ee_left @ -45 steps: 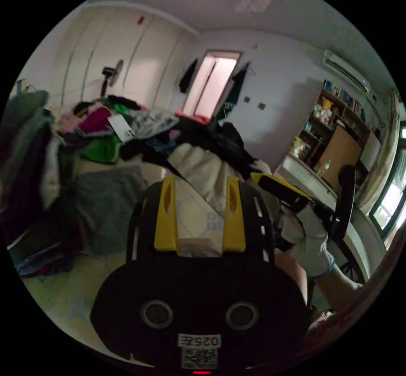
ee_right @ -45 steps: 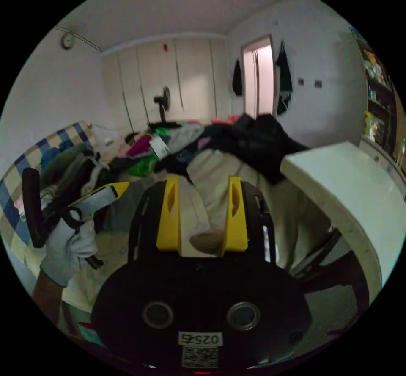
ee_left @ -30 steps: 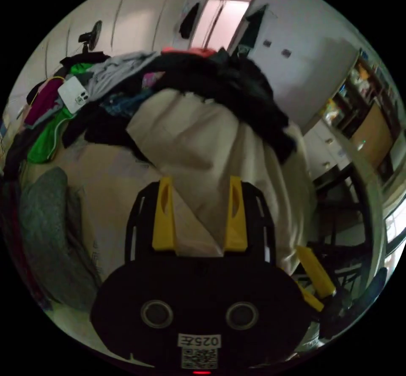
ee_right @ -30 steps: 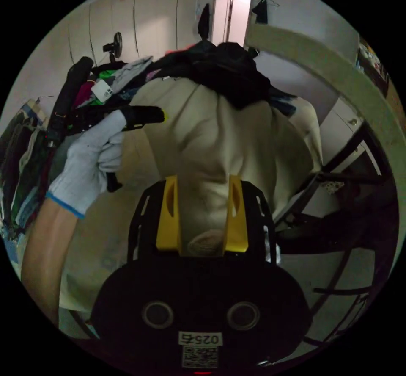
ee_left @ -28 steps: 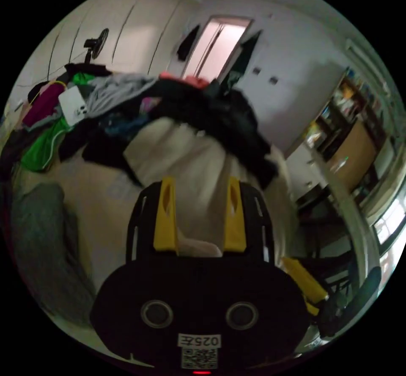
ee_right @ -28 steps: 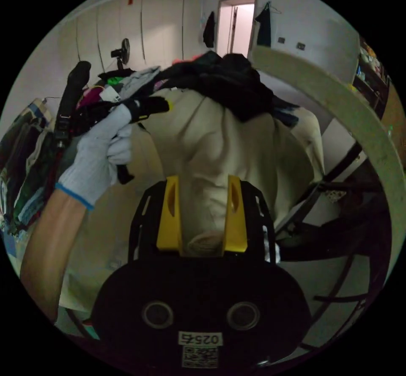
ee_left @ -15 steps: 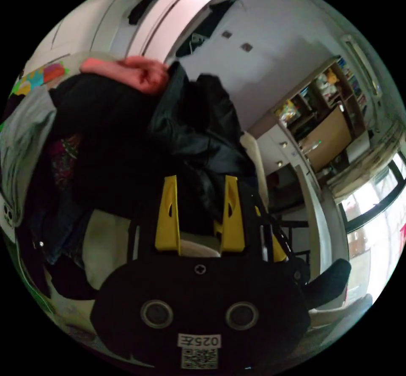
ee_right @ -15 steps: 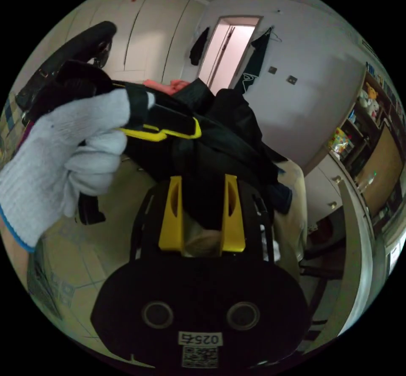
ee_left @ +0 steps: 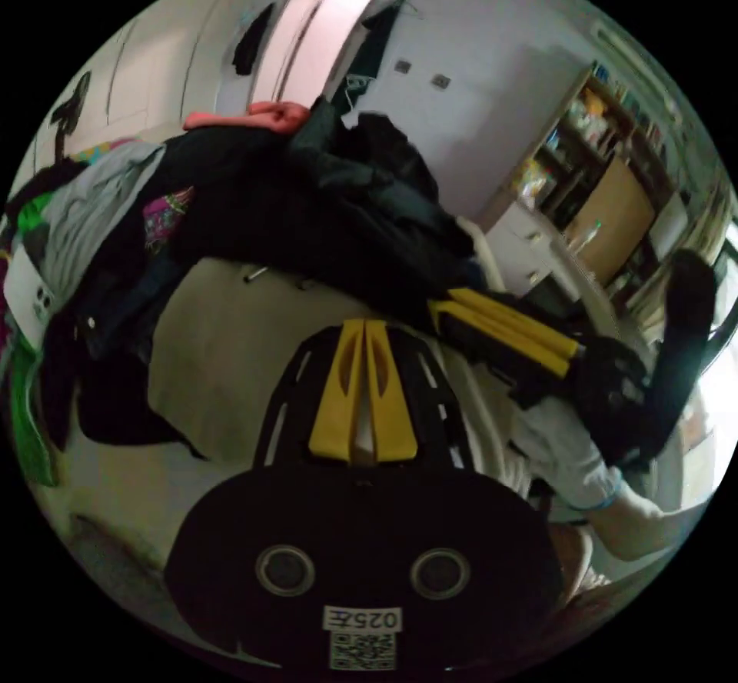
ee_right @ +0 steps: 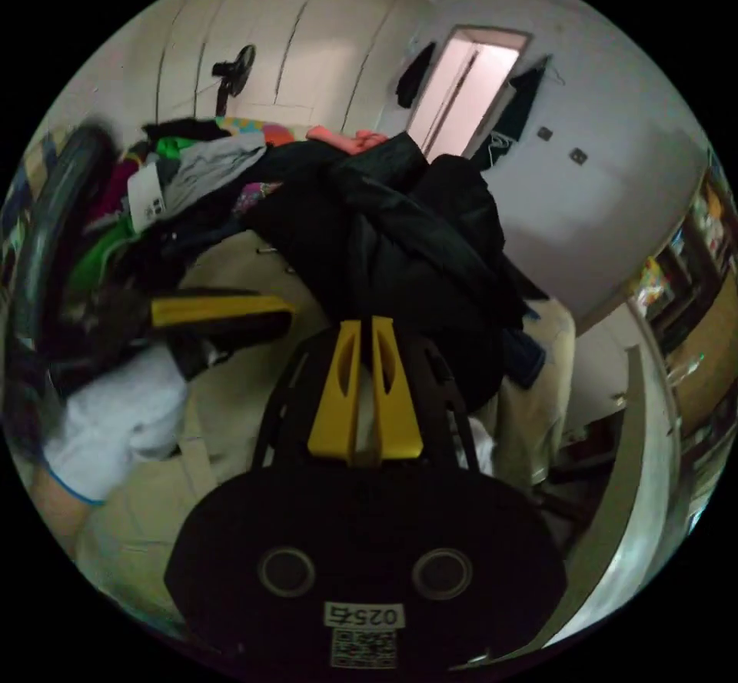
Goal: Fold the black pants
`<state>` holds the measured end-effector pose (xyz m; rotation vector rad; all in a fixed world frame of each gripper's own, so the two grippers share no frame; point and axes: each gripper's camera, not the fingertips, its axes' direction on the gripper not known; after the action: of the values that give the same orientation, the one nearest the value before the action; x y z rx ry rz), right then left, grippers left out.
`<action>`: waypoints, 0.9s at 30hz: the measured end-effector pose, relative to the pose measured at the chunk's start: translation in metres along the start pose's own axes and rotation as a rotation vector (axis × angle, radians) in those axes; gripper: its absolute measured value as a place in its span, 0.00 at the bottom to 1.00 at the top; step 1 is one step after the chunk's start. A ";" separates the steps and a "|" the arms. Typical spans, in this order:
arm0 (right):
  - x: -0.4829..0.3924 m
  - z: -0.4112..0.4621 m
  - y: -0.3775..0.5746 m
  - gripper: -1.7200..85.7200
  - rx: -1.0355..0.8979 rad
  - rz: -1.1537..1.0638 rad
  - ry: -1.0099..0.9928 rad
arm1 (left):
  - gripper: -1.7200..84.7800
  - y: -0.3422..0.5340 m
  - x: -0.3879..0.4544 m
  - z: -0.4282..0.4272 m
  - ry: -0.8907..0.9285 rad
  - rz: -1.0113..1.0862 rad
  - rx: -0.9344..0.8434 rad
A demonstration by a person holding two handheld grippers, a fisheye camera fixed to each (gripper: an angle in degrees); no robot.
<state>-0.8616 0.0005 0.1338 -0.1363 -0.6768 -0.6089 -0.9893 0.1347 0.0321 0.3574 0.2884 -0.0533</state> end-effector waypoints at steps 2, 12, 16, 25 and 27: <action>0.009 0.000 -0.002 0.02 -0.016 0.050 -0.054 | 0.03 -0.004 -0.024 -0.020 0.149 -0.100 0.131; -0.062 -0.053 0.037 0.08 0.171 -0.017 0.204 | 0.16 -0.177 0.020 0.041 -0.001 0.121 0.109; -0.076 -0.092 0.070 0.09 0.219 -0.033 0.174 | 0.16 -0.228 0.030 0.117 -0.225 0.197 -0.097; -0.033 -0.130 0.056 0.10 0.256 0.089 0.074 | 0.02 -0.196 -0.046 0.125 -0.126 0.157 -0.223; -0.029 -0.140 0.050 0.11 0.268 0.078 0.070 | 0.01 -0.165 -0.059 0.082 -0.020 0.206 -0.160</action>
<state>-0.7746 0.0118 0.0108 0.1078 -0.6761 -0.4416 -1.0403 -0.0485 0.0672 0.2262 0.2333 0.1681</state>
